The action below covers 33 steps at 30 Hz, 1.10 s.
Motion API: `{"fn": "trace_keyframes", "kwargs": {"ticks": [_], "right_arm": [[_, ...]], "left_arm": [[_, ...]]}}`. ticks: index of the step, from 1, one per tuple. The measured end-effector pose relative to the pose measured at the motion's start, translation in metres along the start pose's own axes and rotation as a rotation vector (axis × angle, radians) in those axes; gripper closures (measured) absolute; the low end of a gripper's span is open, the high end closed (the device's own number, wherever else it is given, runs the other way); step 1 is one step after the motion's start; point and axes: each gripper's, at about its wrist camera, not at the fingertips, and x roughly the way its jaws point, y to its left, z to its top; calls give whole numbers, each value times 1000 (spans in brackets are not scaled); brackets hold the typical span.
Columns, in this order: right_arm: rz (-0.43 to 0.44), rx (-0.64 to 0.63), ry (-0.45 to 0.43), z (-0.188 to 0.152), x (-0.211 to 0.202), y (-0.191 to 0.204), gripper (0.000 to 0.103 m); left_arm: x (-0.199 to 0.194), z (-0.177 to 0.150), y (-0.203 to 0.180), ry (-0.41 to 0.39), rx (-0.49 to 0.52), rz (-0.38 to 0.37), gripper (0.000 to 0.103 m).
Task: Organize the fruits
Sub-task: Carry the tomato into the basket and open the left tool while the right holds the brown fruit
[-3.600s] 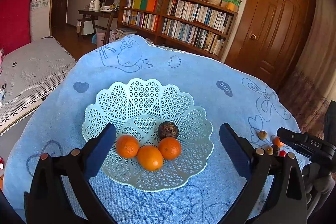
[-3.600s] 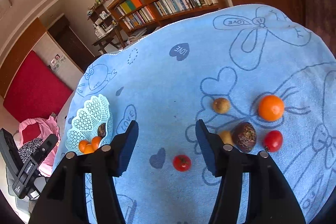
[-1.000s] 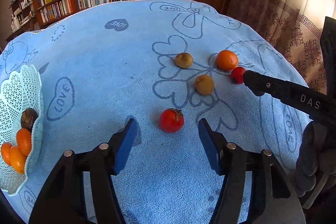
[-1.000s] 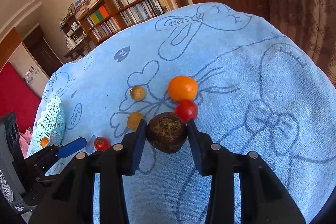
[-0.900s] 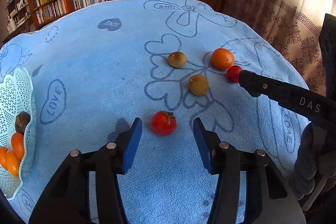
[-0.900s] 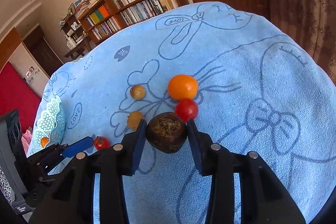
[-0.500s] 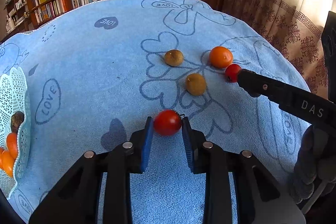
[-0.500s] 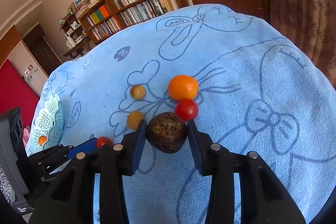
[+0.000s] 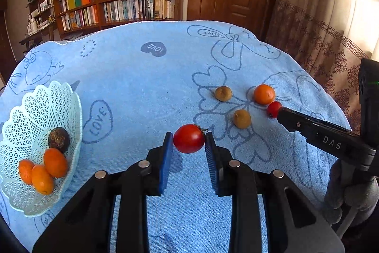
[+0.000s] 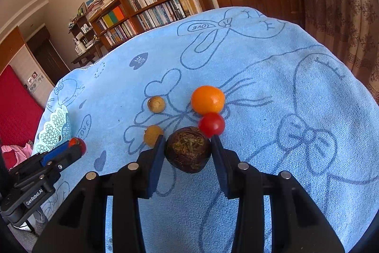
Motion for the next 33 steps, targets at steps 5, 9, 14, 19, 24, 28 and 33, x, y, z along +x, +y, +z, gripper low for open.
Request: {"fn": "trace_keyframes", "kwargs": {"ticks": [5, 9, 14, 19, 24, 28, 33], "right_arm": [[-2, 1, 2, -1, 1, 0, 63], [-4, -1, 4, -1, 1, -1, 63], [-6, -9, 7, -3, 2, 1, 63], [-12, -11, 10, -4, 3, 1, 63], [-17, -16, 13, -5, 5, 2, 63], [-19, -20, 14, -5, 6, 5, 63], [-17, -26, 12, -5, 5, 7, 63]], "left_arm": [[-18, 2, 23, -44, -41, 47, 75], [-30, 1, 47, -67, -88, 87, 75], [-40, -1, 85, -83, -164, 139, 75], [-47, -4, 118, -91, -216, 192, 75], [-55, -7, 143, -106, -255, 232, 75], [-62, -8, 158, -114, -286, 253, 75], [-67, -12, 168, -124, -315, 262, 74]]}}
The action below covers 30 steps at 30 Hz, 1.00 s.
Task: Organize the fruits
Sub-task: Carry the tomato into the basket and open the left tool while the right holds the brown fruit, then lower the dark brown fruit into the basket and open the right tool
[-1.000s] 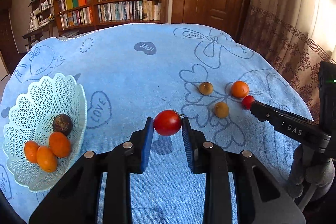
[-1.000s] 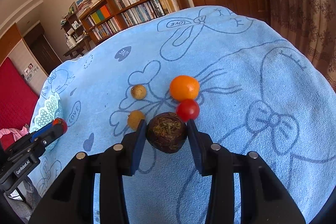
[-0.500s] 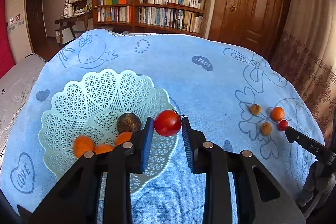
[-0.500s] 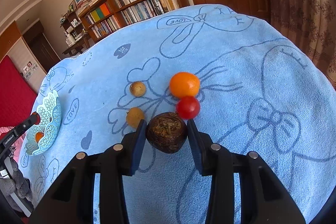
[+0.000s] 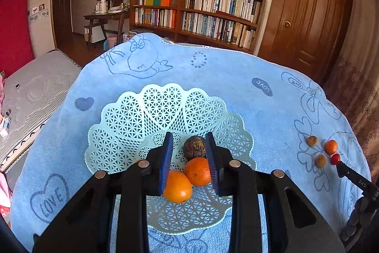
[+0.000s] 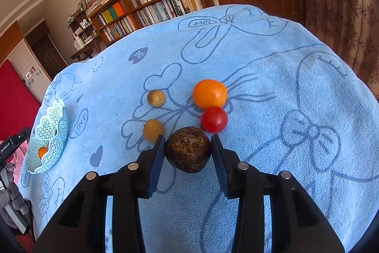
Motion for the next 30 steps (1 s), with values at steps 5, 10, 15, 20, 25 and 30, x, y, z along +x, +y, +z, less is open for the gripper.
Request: {"fn": "trace_keyframes", "kwargs": {"ticks": [5, 10, 15, 20, 25, 30], "right_arm": [[32, -29, -11, 2, -7, 13, 63], [109, -25, -4, 7, -17, 26, 63], [187, -67, 17, 9, -24, 59, 63], [266, -164, 34, 10, -28, 113, 63], [347, -262, 60, 6, -26, 173, 63], [401, -325, 89, -3, -17, 223, 63]], "left_arm": [[-5, -2, 4, -7, -9, -2, 66], [-9, -2, 5, -21, -14, -9, 63], [-16, -1, 12, -41, -40, -13, 48], [-23, 0, 23, -63, -79, -8, 35], [-27, 4, 30, -72, -101, -7, 20], [-33, 7, 34, -97, -101, 23, 8]]}}
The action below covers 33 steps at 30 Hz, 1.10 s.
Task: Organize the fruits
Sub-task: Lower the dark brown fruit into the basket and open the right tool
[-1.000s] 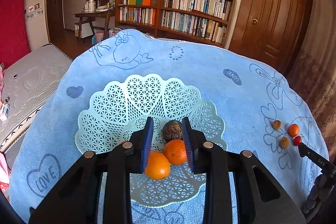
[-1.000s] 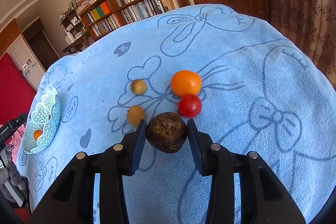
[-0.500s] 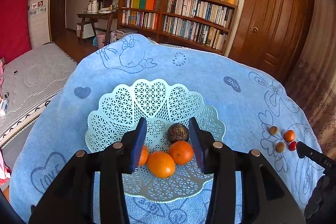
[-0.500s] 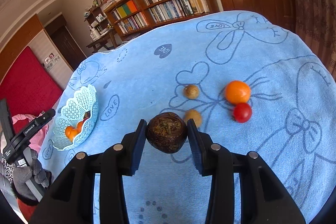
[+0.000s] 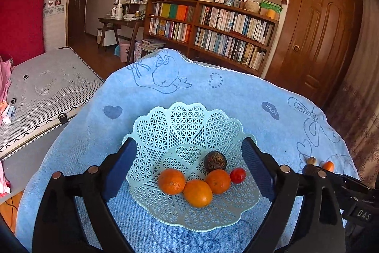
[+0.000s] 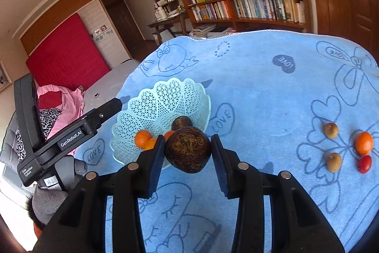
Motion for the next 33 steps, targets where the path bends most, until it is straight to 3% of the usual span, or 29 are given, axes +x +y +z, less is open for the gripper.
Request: {"fn": "trace_keyframes", "kwargs": {"ticks": [12, 20, 33], "right_arm": [[42, -26, 90, 5, 53, 34, 62], [31, 4, 52, 8, 40, 21, 62], [-66, 40, 22, -3, 27, -11, 62]], "left_arm": [[-5, 5, 14, -15, -45, -1, 8], [-5, 5, 12, -12, -44, -5, 7], [-3, 1, 3, 14, -33, -36, 5]]}}
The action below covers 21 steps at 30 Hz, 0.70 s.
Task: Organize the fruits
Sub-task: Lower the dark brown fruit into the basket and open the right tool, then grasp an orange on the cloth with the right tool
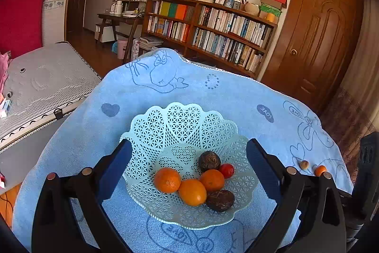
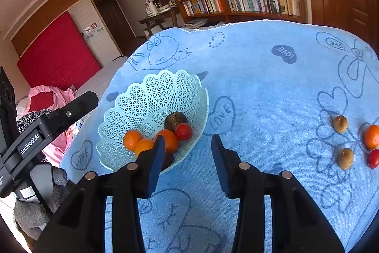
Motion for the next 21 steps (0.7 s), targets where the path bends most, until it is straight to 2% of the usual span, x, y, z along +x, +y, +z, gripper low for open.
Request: {"fn": "trace_keyframes", "kwargs": {"ticks": [8, 17, 21], "right_arm": [[-72, 52, -16, 2, -11, -36, 61], [-156, 112, -68, 7, -34, -77, 46], [-214, 151, -78, 5, -43, -104, 45]], "left_arm": [[6, -7, -11, 26, 25, -14, 5], [13, -15, -25, 57, 65, -34, 5], [13, -18, -31, 62, 80, -44, 3]]}}
